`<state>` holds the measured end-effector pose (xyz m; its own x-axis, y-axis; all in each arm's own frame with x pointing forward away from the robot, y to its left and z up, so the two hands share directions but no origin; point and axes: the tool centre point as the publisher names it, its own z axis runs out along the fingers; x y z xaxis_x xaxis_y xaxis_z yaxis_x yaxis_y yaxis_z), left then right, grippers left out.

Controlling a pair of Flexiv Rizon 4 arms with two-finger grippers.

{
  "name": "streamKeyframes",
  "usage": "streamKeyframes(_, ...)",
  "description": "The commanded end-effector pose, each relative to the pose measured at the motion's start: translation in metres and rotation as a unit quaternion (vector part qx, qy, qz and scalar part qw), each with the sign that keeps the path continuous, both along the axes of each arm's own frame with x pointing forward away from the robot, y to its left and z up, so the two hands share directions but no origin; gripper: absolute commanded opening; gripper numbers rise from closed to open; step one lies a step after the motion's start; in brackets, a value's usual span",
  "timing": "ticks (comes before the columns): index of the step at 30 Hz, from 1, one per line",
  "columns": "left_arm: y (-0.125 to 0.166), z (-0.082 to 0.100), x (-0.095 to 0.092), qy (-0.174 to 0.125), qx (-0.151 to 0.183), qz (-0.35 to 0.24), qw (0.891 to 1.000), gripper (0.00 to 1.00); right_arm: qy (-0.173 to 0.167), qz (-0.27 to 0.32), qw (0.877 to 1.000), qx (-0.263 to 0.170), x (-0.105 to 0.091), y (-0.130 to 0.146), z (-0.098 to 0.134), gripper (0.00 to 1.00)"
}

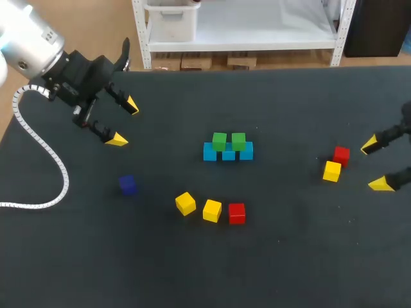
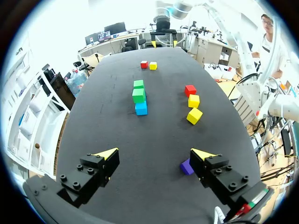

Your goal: Place the blue cubes, place green cubes on the blue cubes, place the yellow cubes on the green cubes, then place the red cubes on the yellow cubes, and place purple cube on the red cubes.

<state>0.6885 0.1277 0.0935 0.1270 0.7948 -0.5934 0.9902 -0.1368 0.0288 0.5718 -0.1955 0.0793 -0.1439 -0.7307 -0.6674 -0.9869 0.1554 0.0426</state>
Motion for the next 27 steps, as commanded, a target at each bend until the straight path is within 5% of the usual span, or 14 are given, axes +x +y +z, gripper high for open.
streamKeyframes(1,0.001,-0.001,0.001,0.000,-0.001,-0.002,1.000,1.00,-0.005,-0.005,1.000,-0.001,-0.005,-0.001,0.001,1.00)
streamKeyframes(14,-0.003,0.001,-0.001,-0.011,0.000,-0.015,1.000,1.00,0.001,-0.010,1.000,-0.005,-0.005,-0.001,0.000,1.00)
streamKeyframes(20,-0.026,0.005,-0.031,-0.025,-0.007,-0.105,0.994,1.00,0.001,-0.010,1.000,-0.005,-0.005,-0.001,0.000,1.00)
streamKeyframes(27,-0.049,0.001,-0.059,-0.018,0.010,-0.135,0.991,1.00,0.001,-0.010,1.000,-0.005,-0.005,-0.001,0.000,1.00)
